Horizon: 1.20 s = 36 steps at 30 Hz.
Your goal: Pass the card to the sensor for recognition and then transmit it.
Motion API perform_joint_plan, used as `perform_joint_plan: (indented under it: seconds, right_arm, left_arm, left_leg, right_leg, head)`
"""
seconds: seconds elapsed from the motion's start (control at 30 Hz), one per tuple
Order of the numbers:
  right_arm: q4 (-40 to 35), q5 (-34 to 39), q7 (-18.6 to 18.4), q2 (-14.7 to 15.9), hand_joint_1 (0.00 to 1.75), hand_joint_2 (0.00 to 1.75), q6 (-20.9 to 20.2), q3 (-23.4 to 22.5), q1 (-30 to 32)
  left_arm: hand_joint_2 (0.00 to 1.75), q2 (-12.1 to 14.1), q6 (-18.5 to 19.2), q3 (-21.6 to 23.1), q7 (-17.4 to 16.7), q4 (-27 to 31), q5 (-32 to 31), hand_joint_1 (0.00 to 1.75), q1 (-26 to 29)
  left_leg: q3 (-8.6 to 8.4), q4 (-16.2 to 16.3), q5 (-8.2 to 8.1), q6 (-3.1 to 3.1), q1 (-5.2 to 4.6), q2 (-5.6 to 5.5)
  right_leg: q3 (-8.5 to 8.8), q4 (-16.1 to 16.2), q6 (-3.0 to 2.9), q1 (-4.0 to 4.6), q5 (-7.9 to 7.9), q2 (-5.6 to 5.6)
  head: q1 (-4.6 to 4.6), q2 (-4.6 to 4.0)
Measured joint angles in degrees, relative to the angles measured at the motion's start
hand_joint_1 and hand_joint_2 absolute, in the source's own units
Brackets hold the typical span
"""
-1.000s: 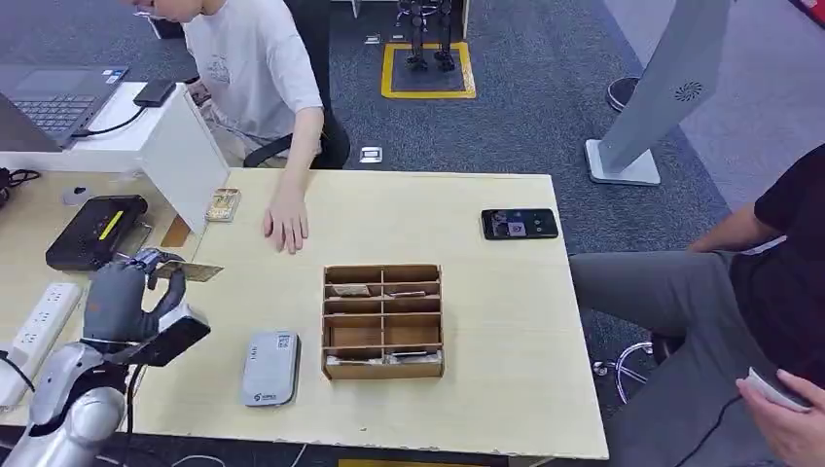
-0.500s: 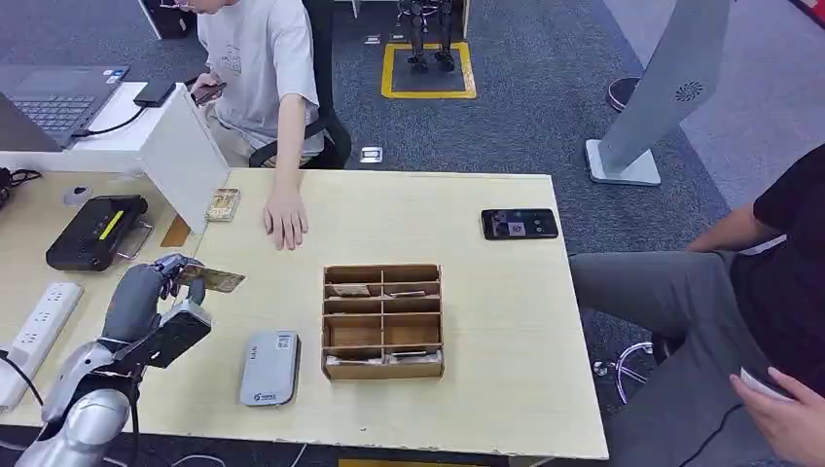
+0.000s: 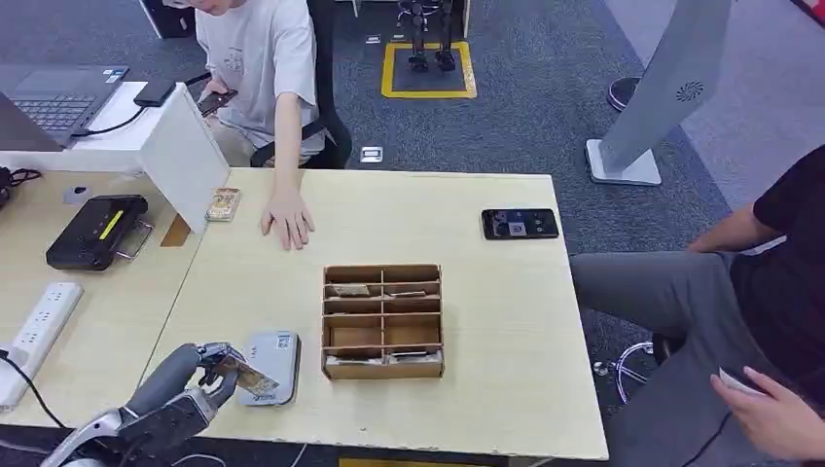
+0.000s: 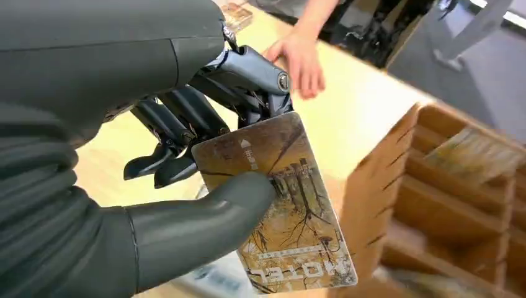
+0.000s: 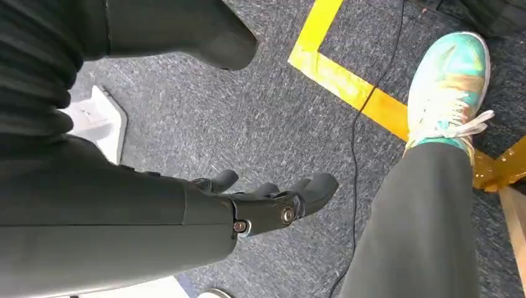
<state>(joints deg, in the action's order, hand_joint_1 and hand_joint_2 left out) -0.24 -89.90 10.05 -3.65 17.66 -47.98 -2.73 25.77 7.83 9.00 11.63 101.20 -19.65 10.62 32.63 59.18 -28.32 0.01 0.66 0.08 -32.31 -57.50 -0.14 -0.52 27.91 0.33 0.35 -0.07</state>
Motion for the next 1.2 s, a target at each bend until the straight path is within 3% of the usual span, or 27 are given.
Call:
perform_joint_plan:
  seconds: [0.23,0.43,0.57,0.77,0.93,1.2]
  right_arm:
    - [0.0,0.0,-0.31,0.2,0.0,1.75,0.09,0.15,0.09]
    - [0.02,0.0,-0.94,0.22,0.0,1.75,0.09,0.7,0.06]
    - [0.02,0.0,-1.01,0.22,0.0,1.75,0.59,0.98,0.07]
    - [0.02,0.0,-1.46,0.2,0.0,1.75,0.77,1.05,0.09]
    - [0.02,0.0,-1.46,0.2,0.0,1.75,0.76,1.05,0.1]
    - [0.02,-0.07,-1.16,0.2,0.0,1.75,0.83,1.05,0.15]
  left_arm:
    - [1.75,3.19,-3.41,4.33,-0.24,-0.02,-0.97,1.75,3.31]
    - [1.75,3.19,-7.94,7.74,-5.05,-1.14,-8.53,1.75,2.97]
    - [1.75,1.66,-9.77,8.51,-6.78,-2.65,-8.26,1.75,1.67]
    - [1.75,-1.64,-9.64,8.37,-7.39,-3.08,-5.23,1.75,0.23]
    - [1.75,-2.93,-9.55,8.22,-7.61,-3.26,-4.81,1.75,-0.08]
    - [1.75,-5.88,-9.64,5.53,-8.04,-3.32,-1.6,1.75,-0.11]
  left_leg:
    - [-0.02,0.0,0.02,-0.02,0.01,-0.01]
    - [-0.01,0.0,0.03,-0.03,0.0,-0.03]
    - [-0.01,0.0,0.03,-0.03,0.0,-0.03]
    - [-0.01,0.0,0.03,-0.03,0.0,-0.03]
    - [-0.01,0.0,0.03,-0.03,0.0,-0.03]
    - [-0.01,0.0,0.03,-0.03,0.0,-0.03]
  right_leg:
    - [0.04,-0.01,-0.01,0.01,-0.02,-0.01]
    - [0.04,0.0,0.0,0.01,-0.02,-0.03]
    - [0.04,0.0,0.0,0.0,-0.03,-0.04]
    - [0.04,0.0,0.0,0.0,-0.03,-0.06]
    - [0.03,0.0,0.0,0.01,-0.03,-0.05]
    - [0.03,0.0,0.0,0.01,-0.03,-0.06]
  head:
    - [0.02,0.0]
    - [0.02,0.0]
    - [0.0,0.0]
    - [0.04,0.0]
    - [0.02,0.0]
    - [0.02,0.0]
